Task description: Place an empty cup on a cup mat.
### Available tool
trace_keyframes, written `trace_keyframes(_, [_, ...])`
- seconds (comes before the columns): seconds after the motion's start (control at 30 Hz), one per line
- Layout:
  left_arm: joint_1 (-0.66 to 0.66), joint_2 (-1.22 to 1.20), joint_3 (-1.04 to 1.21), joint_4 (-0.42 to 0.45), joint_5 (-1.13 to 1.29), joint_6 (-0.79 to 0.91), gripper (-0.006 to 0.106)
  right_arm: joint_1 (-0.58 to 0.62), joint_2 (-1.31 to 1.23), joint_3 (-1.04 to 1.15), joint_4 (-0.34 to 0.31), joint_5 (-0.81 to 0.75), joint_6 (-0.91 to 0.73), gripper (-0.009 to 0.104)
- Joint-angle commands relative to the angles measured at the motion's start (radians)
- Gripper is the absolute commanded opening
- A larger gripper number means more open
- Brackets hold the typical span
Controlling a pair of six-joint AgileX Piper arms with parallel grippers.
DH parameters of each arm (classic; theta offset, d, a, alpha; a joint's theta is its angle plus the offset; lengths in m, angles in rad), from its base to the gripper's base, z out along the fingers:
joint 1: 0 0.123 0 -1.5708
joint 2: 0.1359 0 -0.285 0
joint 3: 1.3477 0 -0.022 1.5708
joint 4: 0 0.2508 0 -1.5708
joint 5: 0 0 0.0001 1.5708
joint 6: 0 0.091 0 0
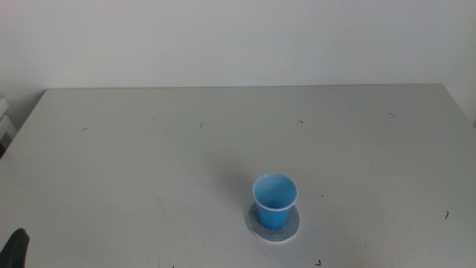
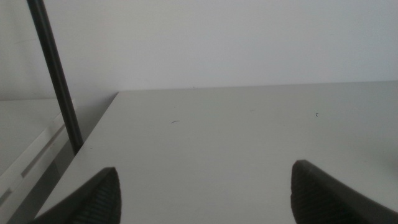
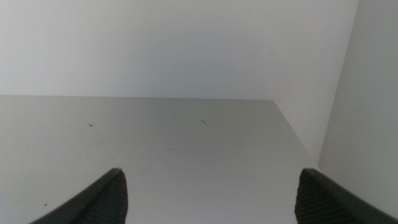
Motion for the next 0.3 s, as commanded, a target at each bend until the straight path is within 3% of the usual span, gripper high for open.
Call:
trace_keyframes(0.0, [0.006,-0.018,0.0,-0.01,-0.065,-0.015,0.105,0.001,-0.027,-0.008,-0.014,-0.074,-0.005,0.094])
trace_keyframes(0.27, [0.006,-0.019,-0.001,-0.007,-0.057,-0.015,0.105,0.001,-0.027,-0.008,-0.014,-0.074,-0.005,0.094])
